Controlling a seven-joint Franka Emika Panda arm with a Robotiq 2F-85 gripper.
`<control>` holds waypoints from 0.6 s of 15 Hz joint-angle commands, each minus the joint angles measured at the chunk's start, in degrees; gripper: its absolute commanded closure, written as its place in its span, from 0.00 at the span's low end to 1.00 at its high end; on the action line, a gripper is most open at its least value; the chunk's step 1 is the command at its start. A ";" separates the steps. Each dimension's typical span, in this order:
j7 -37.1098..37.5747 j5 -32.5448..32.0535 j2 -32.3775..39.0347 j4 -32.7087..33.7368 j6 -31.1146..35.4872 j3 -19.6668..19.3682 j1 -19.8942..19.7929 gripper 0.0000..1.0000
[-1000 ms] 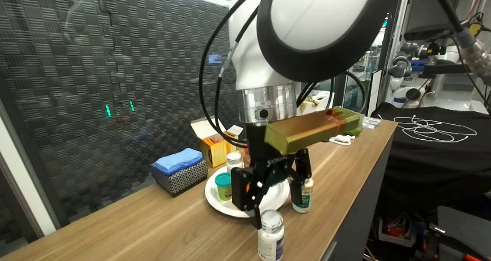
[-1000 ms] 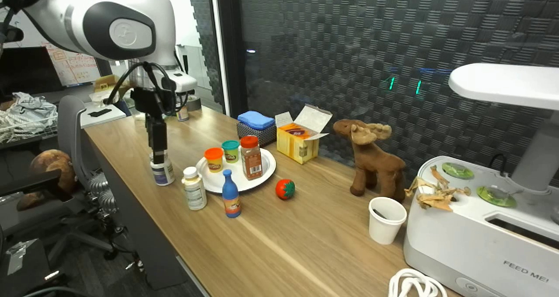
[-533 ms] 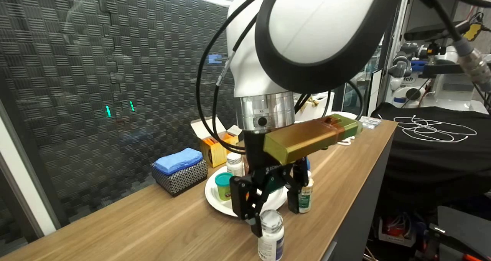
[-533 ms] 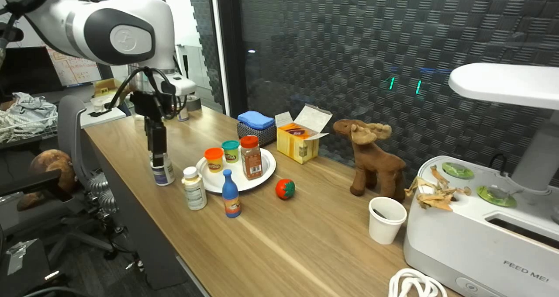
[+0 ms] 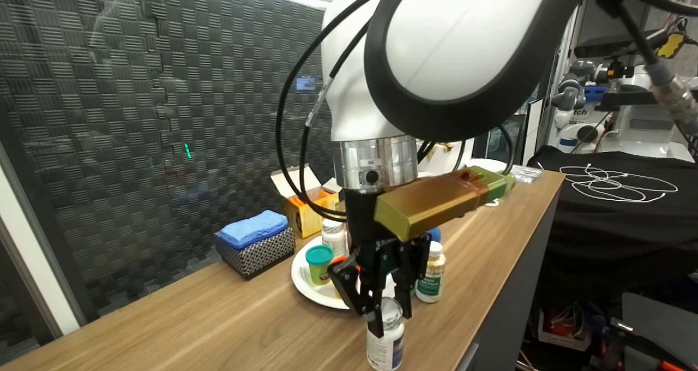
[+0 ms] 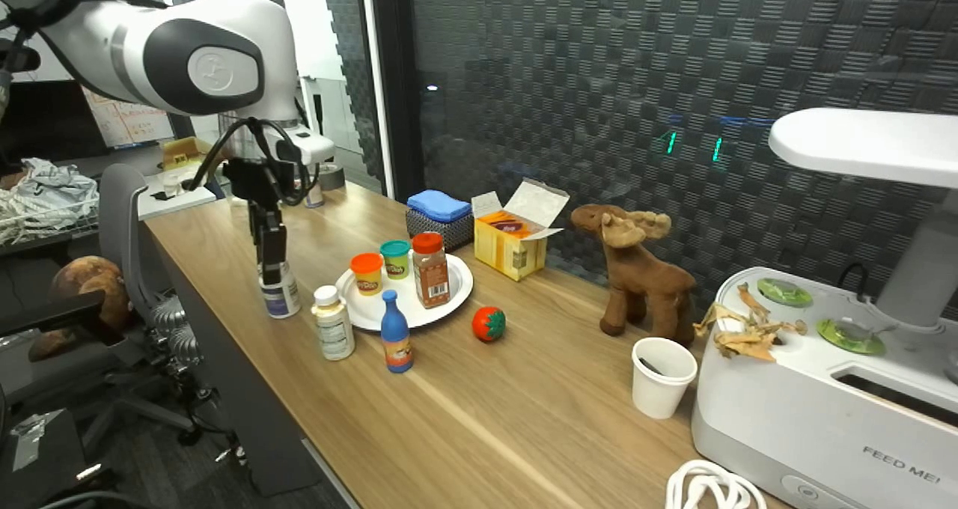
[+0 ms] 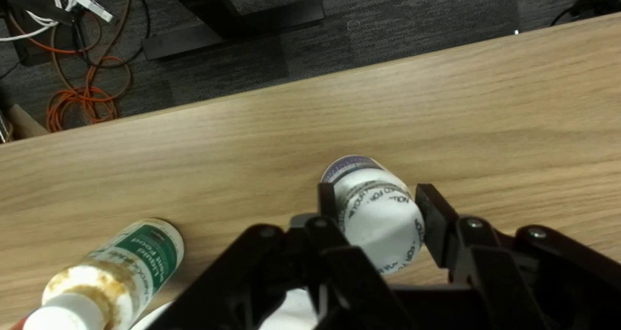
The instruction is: Put the bottles and red plushy on the table onto the plate
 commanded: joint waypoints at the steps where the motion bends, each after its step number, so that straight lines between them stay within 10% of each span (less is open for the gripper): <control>1: -0.72 -0.36 -0.87 -0.68 1.36 0.54 0.00 0.81; 9: 3.69 -7.96 -7.54 1.51 0.66 -0.84 -1.34 0.81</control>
